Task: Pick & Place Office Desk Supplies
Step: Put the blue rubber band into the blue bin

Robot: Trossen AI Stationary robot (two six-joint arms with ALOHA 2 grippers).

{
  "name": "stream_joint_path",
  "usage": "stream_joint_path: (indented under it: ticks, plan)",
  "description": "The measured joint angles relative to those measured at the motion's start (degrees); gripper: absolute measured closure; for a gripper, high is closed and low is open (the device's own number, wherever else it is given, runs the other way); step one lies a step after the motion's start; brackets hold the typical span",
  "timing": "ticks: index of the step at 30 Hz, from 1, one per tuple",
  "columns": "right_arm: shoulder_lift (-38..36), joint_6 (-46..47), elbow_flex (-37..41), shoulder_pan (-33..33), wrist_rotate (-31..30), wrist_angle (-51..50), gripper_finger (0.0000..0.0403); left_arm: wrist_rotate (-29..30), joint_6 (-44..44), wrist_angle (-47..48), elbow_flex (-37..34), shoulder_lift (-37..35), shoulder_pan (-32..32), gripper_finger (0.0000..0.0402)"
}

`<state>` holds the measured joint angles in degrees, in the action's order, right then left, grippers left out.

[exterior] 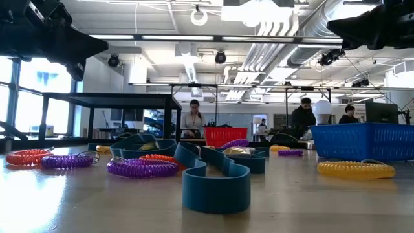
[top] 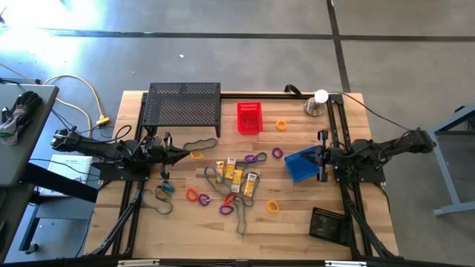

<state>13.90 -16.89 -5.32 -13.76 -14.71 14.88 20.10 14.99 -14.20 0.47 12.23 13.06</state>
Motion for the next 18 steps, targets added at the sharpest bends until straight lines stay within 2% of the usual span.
stream_joint_path:
  ticks: [7, 13, 18]
  plan:
    - [2.9, 1.7, 0.0, 0.0, -1.7, 0.8, 0.0401, 0.9, -2.2, -0.2, 0.0, 0.0, -0.2, 0.0401]
    - [4.2, 6.1, -0.1, 0.0, -10.1, 2.0, 0.0393, 0.8, -5.9, -0.1, 0.0, 0.0, 1.1, 0.0401]
    - [6.6, 7.4, -1.0, -1.1, -19.3, 2.9, 0.0339, 0.9, -9.4, -0.1, 0.0, 0.0, 2.0, 0.0401]
